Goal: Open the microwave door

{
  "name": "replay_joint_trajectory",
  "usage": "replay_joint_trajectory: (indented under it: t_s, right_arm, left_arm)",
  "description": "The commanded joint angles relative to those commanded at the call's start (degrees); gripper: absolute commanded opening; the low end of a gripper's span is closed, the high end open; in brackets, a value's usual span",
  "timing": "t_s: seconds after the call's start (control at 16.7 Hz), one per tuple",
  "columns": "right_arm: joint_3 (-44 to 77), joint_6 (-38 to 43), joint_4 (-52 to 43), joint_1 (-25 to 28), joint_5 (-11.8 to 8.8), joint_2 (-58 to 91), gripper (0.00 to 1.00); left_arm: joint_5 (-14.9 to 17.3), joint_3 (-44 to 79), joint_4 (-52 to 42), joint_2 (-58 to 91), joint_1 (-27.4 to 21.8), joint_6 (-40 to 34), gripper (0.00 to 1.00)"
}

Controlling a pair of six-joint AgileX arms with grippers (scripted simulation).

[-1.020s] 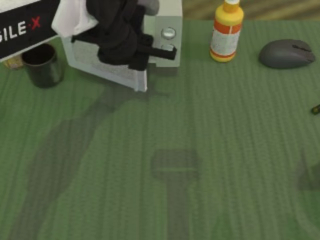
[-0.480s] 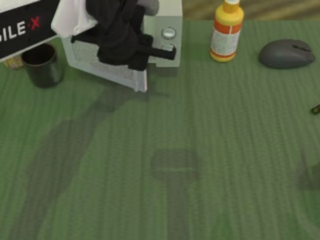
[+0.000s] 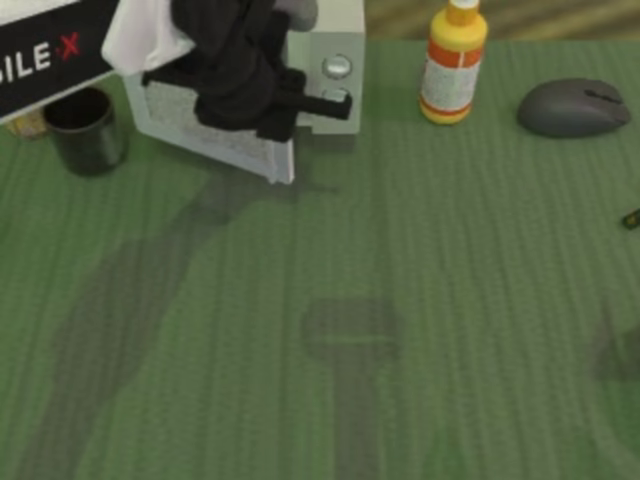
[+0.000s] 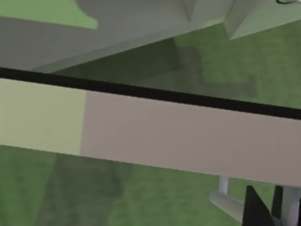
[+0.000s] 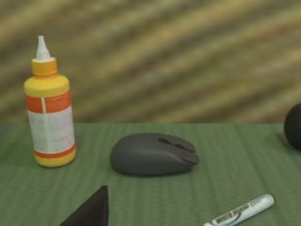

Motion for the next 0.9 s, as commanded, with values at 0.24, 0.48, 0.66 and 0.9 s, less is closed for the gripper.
replay_joint_trajectory:
  t_s: [0.24,0.48,0.66,0.9]
  right_arm:
    - [0.0,0.0,0.0,0.0,0.0,0.0,1.0]
    - [0.0,0.0,0.0,0.0,0.0,0.0,1.0]
    - [0.0,0.0,0.0,0.0,0.0,0.0,1.0]
    - [0.0,0.0,0.0,0.0,0.0,0.0,1.0]
  left_arm:
    - [0.0,0.0,0.0,0.0,0.0,0.0,0.0]
    - [1.3,-1.5,0.6,-1.2,0.2,1.6,0.0]
    - [3.1,-4.8,1.5,-3.3,1.4,5.3,0.0]
    - [3.8,-5.7,1.9,-4.2,1.7,6.5,0.0]
